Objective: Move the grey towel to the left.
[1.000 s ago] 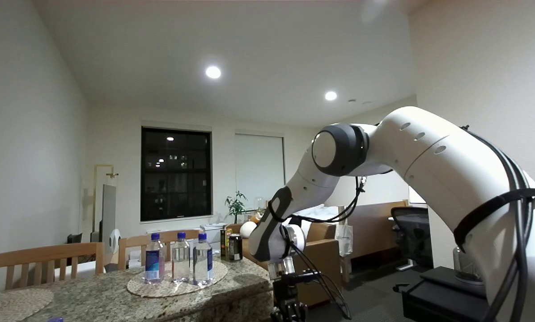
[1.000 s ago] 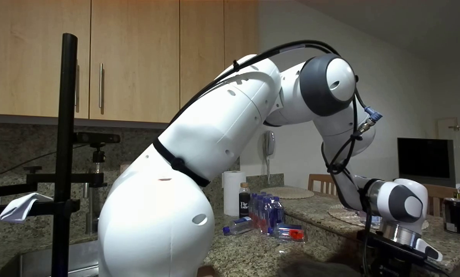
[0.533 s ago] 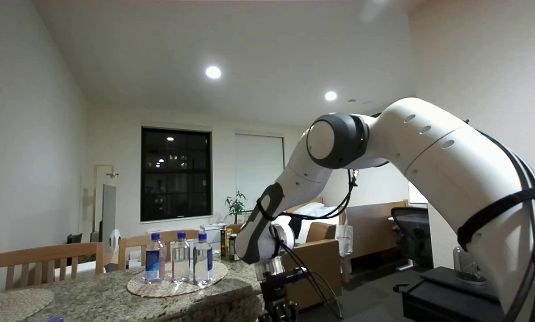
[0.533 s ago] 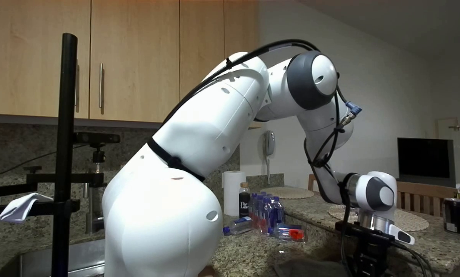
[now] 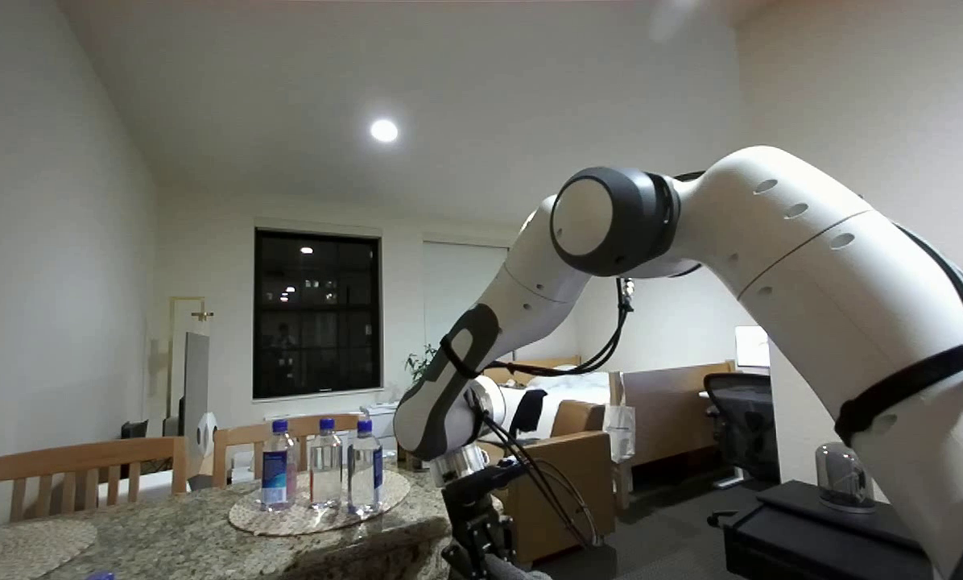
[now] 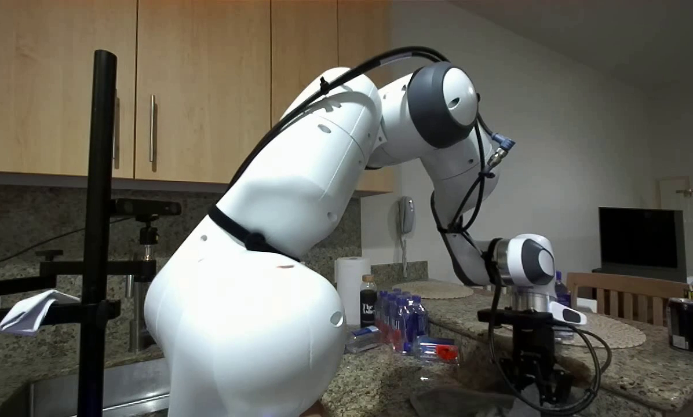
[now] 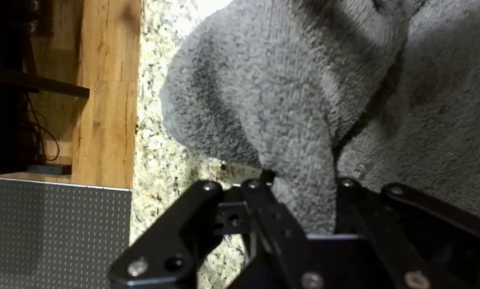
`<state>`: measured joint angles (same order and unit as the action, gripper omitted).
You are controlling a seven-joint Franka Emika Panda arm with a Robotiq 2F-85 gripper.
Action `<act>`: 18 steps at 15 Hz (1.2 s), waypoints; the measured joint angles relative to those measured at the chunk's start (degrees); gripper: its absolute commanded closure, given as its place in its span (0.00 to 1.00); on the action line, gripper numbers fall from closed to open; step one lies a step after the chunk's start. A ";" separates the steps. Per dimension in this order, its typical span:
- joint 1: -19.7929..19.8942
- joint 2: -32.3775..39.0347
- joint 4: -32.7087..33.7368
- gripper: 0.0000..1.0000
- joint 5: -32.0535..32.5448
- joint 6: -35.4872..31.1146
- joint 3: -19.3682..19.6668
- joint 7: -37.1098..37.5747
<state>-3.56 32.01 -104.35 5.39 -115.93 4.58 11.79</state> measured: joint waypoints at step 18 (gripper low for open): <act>-13.73 -1.75 4.00 0.88 0.17 3.66 -6.69 20.08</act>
<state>-17.29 30.26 -100.35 5.57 -112.27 -2.10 31.88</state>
